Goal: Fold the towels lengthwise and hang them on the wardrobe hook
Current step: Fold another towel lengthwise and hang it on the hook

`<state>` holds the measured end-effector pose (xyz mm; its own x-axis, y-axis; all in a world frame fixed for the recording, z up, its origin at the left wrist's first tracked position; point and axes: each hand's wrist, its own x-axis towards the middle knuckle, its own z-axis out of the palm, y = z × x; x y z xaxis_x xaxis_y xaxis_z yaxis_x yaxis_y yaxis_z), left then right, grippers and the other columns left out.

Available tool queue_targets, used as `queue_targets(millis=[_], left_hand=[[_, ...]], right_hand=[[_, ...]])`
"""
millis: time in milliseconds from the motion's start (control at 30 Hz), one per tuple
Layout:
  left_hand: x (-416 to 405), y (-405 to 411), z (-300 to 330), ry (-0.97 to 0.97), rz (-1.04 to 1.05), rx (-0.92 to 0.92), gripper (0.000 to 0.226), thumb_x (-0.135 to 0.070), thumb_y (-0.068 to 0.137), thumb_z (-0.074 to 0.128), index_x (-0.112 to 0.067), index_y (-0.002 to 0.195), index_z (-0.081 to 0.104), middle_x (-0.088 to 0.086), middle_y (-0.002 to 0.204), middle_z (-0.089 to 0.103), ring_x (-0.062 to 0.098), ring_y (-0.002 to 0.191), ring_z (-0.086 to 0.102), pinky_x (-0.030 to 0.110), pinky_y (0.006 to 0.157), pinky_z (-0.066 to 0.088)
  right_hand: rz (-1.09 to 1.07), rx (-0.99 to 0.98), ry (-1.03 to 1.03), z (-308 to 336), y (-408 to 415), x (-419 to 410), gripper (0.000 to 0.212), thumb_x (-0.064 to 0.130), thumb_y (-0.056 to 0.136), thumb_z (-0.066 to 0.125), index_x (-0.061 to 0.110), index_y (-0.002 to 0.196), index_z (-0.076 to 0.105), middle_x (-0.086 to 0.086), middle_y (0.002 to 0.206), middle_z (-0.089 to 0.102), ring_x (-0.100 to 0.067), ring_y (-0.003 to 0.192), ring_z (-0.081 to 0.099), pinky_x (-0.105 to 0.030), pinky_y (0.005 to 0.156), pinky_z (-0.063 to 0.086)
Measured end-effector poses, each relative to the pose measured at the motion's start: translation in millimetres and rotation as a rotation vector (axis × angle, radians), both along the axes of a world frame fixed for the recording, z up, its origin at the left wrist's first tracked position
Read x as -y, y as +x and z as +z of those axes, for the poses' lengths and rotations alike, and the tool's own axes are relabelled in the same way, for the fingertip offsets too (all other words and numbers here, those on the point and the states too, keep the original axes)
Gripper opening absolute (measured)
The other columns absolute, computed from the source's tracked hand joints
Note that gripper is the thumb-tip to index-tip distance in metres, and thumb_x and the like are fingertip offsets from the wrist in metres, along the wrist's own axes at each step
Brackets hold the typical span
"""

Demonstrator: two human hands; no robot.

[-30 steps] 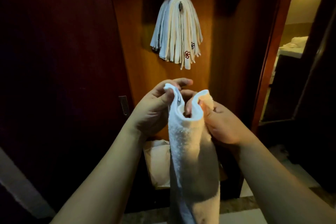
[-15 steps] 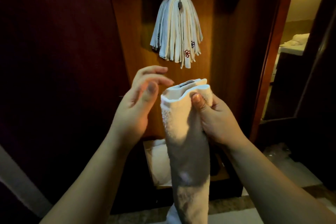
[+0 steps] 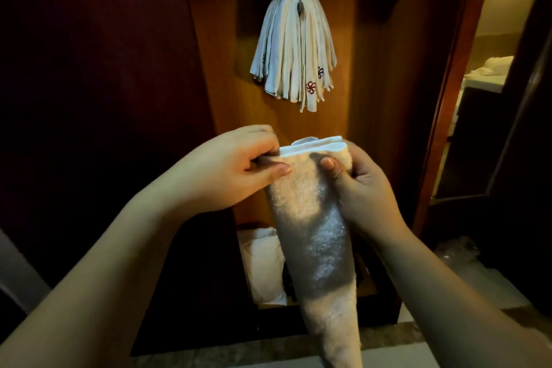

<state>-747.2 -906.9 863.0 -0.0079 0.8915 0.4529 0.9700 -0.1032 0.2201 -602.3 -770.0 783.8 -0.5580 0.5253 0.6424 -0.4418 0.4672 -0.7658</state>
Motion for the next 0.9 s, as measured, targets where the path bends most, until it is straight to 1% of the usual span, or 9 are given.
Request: queue_targets(millis=[133,267,333,433,533,600,700,833,900], left_hand=[[-4,5,-7,0.063,0.048,0.156,0.015,-0.034,0.089,0.065,-0.032,0.094,0.050,-0.008,0.090,0.059,0.010,0.079,0.056,0.028,0.060,0.045],[-5,0,-12,0.081,0.027,0.283,0.037,-0.025,0.087,0.071,-0.041,0.108,0.046,-0.014,0.099,0.056,0.001,0.079,0.057,0.019,0.061,0.042],[-7,0,-14,0.115,0.017,0.396,0.039,-0.014,0.086,0.073,-0.038,0.105,0.049,-0.017,0.093,0.055,-0.003,0.076,0.055,0.016,0.062,0.045],[-15,3,-25,0.195,-0.118,0.895,0.040,0.004,0.081,0.071,-0.023,0.105,0.054,-0.018,0.083,0.060,0.002,0.074,0.059,0.016,0.062,0.049],[-23,5,-43,0.112,-0.164,1.285,0.039,-0.013,0.081,0.069,-0.008,0.119,0.060,0.007,0.109,0.073,0.020,0.096,0.071,0.029,0.077,0.058],[-25,6,-47,0.083,-0.109,1.344,0.038,-0.021,0.080,0.065,-0.006,0.114,0.066,0.015,0.107,0.074,0.028,0.100,0.071,0.034,0.082,0.059],[-28,4,-42,0.123,-0.082,1.264,0.035,-0.023,0.077,0.066,-0.010,0.110,0.068,0.012,0.103,0.075,0.027,0.098,0.072,0.037,0.084,0.057],[-37,-7,-33,0.153,-0.149,1.361,0.042,-0.020,0.084,0.066,-0.003,0.121,0.063,0.021,0.116,0.069,0.034,0.106,0.067,0.044,0.091,0.056],[-40,-14,-28,0.171,-0.230,1.428,0.047,-0.020,0.085,0.060,-0.002,0.129,0.058,0.024,0.120,0.064,0.035,0.109,0.064,0.047,0.095,0.054]], right_hand=[[-0.054,0.014,-0.083,-1,-1,-5,0.040,0.035,0.084,0.064,0.045,0.119,0.048,0.013,0.107,0.070,-0.003,0.096,0.069,-0.019,0.075,0.055],[0.082,0.149,-0.220,-1,-1,-18,0.052,0.051,0.075,0.078,0.022,0.117,0.066,-0.006,0.111,0.073,-0.024,0.100,0.071,-0.047,0.088,0.057],[0.107,0.123,-0.224,-1,1,-20,0.047,0.058,0.066,0.083,0.026,0.099,0.073,-0.007,0.109,0.073,-0.023,0.097,0.069,-0.044,0.084,0.055],[0.135,0.043,-0.201,2,-2,-15,0.029,0.048,0.070,0.082,0.030,0.085,0.066,-0.009,0.109,0.072,-0.025,0.097,0.067,-0.043,0.081,0.055],[0.134,-0.027,-0.181,5,-9,-8,0.026,0.044,0.074,0.083,0.031,0.083,0.062,-0.024,0.117,0.067,-0.044,0.111,0.062,-0.063,0.091,0.050],[0.078,-0.031,-0.182,7,-12,-7,0.026,0.050,0.072,0.083,0.035,0.081,0.063,-0.022,0.117,0.067,-0.045,0.112,0.062,-0.067,0.092,0.049],[0.067,-0.019,-0.223,3,-12,-14,0.025,0.058,0.074,0.077,0.039,0.086,0.067,-0.007,0.109,0.072,-0.028,0.099,0.068,-0.049,0.085,0.056],[0.290,0.108,-0.423,-18,-7,-28,0.063,0.071,0.079,0.047,0.025,0.118,0.066,-0.007,0.124,0.068,-0.024,0.120,0.062,-0.046,0.103,0.046],[0.365,0.223,-0.477,-33,-5,-35,0.063,0.073,0.072,0.056,0.026,0.112,0.071,-0.003,0.117,0.072,-0.019,0.113,0.066,-0.037,0.095,0.049]])
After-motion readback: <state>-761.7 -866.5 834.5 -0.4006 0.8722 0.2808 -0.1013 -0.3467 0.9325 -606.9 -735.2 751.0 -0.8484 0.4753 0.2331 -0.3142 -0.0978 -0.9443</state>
